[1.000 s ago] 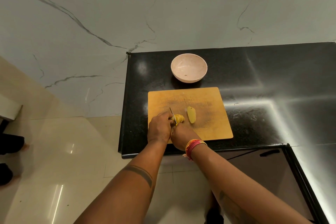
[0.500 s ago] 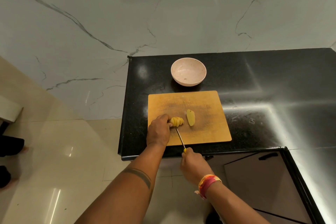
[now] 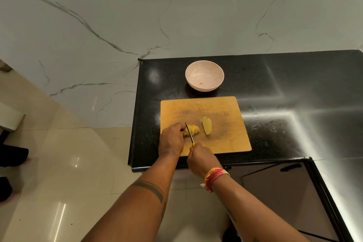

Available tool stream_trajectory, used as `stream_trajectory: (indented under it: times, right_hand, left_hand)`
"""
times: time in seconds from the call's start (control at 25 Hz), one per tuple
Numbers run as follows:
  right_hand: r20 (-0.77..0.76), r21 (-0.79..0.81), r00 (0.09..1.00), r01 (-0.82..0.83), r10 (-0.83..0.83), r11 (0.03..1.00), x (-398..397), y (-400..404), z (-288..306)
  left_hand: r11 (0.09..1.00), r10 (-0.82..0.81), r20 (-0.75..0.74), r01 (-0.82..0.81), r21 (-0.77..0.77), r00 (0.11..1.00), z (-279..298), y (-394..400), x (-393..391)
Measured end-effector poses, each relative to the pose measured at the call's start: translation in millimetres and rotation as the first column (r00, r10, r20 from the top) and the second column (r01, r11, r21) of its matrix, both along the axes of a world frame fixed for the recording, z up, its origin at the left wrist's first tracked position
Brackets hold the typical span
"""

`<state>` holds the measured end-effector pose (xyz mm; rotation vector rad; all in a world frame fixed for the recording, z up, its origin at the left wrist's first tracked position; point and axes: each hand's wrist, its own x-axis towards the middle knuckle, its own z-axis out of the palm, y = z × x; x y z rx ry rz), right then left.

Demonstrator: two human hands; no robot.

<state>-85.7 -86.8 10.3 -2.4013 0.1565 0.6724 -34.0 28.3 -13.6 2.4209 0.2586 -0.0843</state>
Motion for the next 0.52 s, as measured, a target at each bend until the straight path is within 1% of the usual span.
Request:
stream_trajectory:
  times: [0.12, 0.2, 0.28, 0.4, 0.44, 0.52]
  right_hand:
    - [-0.007, 0.009, 0.999, -0.038, 0.038, 0.999, 9, 3, 7]
    - [0.038, 0.0, 0.991, -0.132, 0.132, 0.991, 19, 6, 13]
    - [0.07, -0.05, 0.965, -0.248, 0.251, 0.967, 30, 10, 10]
    - [0.098, -0.172, 0.932, -0.328, 0.348, 0.929, 36, 13, 0]
    - [0.111, -0.163, 0.934, -0.321, 0.34, 0.933, 33, 13, -1]
    - [0.12, -0.069, 0.954, -0.267, 0.274, 0.961, 24, 13, 4]
  left_hand:
    - [1.0, -0.01, -0.024, 0.01, 0.002, 1.0, -2, 1, 1]
    - [0.999, -0.023, -0.027, 0.024, 0.026, 0.999, -2, 1, 3]
    - [0.998, -0.034, -0.016, 0.035, 0.043, 0.999, -1, 1, 3]
    - [0.998, -0.025, -0.005, 0.025, 0.054, 1.0, -1, -1, 3]
    - [0.998, -0.021, -0.004, 0.022, 0.053, 1.0, -1, -1, 3]
    - [0.999, -0.007, -0.004, 0.007, 0.04, 1.0, 0, -1, 3]
